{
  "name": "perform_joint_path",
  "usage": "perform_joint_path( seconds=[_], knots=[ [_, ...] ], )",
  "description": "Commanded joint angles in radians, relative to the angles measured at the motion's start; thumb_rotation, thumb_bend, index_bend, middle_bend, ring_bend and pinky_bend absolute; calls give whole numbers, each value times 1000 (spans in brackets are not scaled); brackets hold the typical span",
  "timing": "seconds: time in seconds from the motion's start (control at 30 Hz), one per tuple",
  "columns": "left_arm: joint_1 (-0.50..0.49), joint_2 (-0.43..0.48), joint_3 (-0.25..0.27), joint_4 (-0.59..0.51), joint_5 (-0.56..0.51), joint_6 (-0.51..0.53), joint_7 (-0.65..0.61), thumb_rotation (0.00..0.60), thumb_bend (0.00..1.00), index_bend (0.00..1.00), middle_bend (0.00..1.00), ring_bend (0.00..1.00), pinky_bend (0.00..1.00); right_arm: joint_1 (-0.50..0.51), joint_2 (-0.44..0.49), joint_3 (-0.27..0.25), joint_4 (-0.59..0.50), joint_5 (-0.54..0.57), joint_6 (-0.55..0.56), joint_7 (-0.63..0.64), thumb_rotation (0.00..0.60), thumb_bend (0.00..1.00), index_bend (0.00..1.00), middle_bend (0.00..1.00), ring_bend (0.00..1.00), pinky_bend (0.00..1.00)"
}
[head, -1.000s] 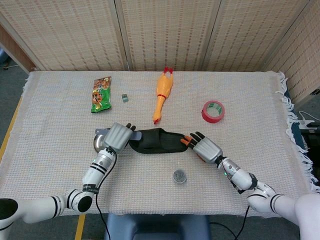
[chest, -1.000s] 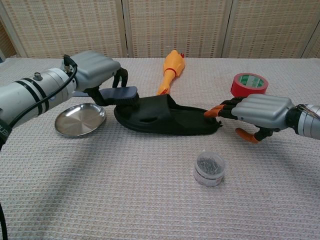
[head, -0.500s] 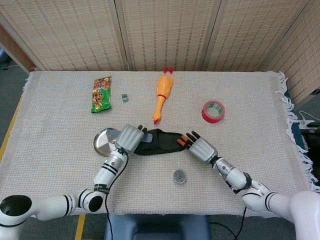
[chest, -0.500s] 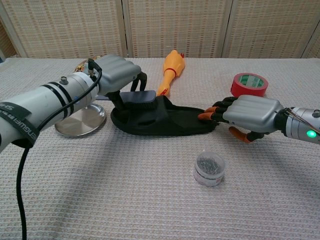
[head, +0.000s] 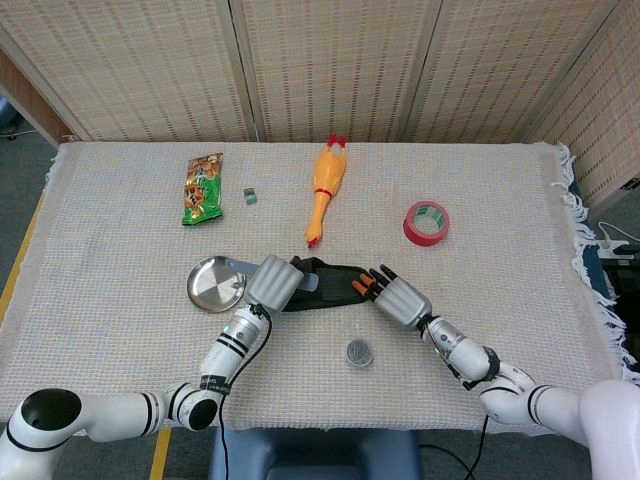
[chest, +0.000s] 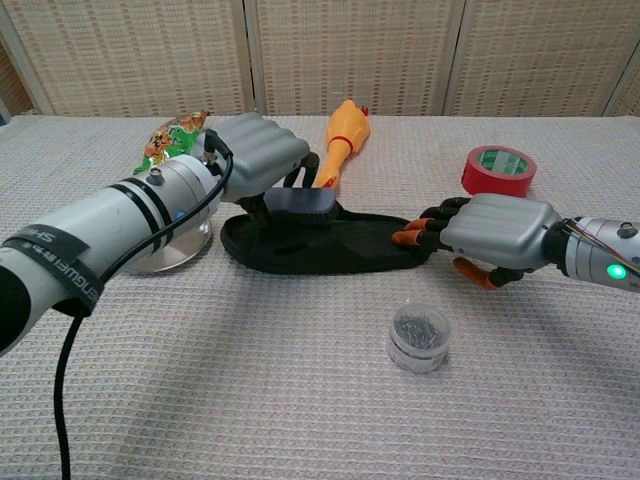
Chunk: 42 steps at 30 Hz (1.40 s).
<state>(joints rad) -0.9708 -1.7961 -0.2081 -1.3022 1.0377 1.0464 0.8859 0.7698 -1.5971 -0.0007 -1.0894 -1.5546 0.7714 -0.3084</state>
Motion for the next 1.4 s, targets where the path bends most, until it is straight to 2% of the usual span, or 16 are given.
perform_joint_path(
  seconds=[0.03, 0.33, 0.77, 1.03, 1.4],
  knots=[
    [3, 0, 5, 31, -5, -5, -8, 600, 444, 682, 778, 700, 1000, 1, 1, -2, 1, 1, 1, 0, 600, 717, 75, 46, 0, 95],
    [8, -3, 2, 115, -26, -28, -32, 600, 444, 684, 779, 701, 1000, 4, 0, -10, 9, 12, -3, -7, 600, 718, 77, 46, 0, 95],
    [-11, -33, 32, 22, 68, 15, 5, 600, 445, 684, 781, 700, 1000, 1, 4, -17, -2, 27, 2, -22, 600, 718, 77, 46, 0, 95],
    [-8, -54, 38, 88, 64, 9, 23, 600, 444, 684, 781, 701, 1000, 0, 15, -18, -8, 31, 8, -17, 600, 718, 77, 46, 0, 95],
    [15, -34, 49, 157, 67, -1, 17, 600, 445, 684, 784, 700, 1000, 3, 19, -21, 3, 30, 14, -6, 600, 720, 76, 46, 0, 95]
  ],
)
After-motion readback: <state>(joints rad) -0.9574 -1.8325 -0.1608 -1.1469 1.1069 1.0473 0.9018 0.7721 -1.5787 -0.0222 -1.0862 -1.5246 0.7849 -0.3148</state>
